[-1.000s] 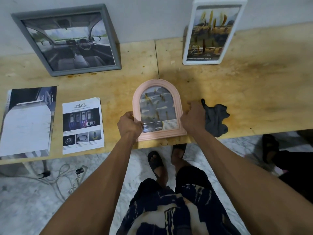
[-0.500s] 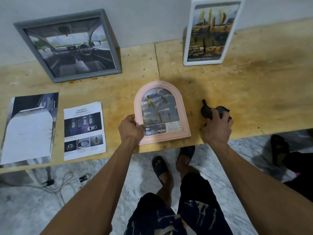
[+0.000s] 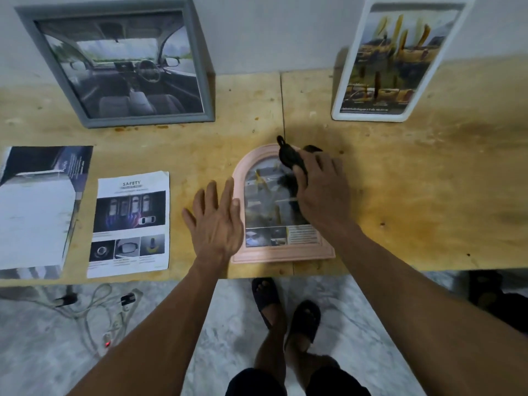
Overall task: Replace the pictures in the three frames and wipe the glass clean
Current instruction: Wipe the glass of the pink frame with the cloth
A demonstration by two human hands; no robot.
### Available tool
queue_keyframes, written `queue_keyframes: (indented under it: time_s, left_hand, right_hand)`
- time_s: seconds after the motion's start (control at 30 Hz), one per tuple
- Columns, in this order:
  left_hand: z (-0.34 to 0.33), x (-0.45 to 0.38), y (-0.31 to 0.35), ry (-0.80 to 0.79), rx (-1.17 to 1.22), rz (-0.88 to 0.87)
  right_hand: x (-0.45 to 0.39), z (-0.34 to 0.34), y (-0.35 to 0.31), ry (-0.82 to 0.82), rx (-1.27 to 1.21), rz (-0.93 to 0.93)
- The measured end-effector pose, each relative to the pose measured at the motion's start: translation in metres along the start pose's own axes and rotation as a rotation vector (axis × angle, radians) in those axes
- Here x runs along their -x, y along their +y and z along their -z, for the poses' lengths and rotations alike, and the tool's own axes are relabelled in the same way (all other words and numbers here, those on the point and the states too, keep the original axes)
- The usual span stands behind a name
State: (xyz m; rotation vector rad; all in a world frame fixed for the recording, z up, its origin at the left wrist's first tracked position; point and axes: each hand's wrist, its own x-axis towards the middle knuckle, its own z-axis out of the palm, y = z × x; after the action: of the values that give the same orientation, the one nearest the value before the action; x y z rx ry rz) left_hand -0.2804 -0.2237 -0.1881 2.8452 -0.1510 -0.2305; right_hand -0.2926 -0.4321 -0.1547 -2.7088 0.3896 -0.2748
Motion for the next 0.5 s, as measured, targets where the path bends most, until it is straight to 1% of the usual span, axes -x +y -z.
queue_keyframes:
  time_s: [0.07,0.13,0.17,0.3,0.5]
  left_hand:
    - [-0.007,0.002,-0.002,0.019,-0.006,0.009]
    - [-0.010,0.003,-0.002,0.054,-0.015,0.004]
    - [-0.011,0.002,-0.002,0.062,-0.025,0.005]
    - [-0.016,0.002,-0.004,0.075,-0.019,0.023]
    - [-0.020,0.001,-0.004,0.093,-0.005,0.026]
  right_hand:
    - [-0.002,-0.013,0.007,-0.089,0.151,0.072]
    - [0.001,-0.027,0.014,-0.176,0.223,0.141]
    - [0.003,-0.033,0.016,-0.195,0.241,0.168]
    - [0.004,-0.044,0.015,-0.159,0.250,0.199]
    - [0.004,-0.053,0.009,-0.052,0.186,0.178]
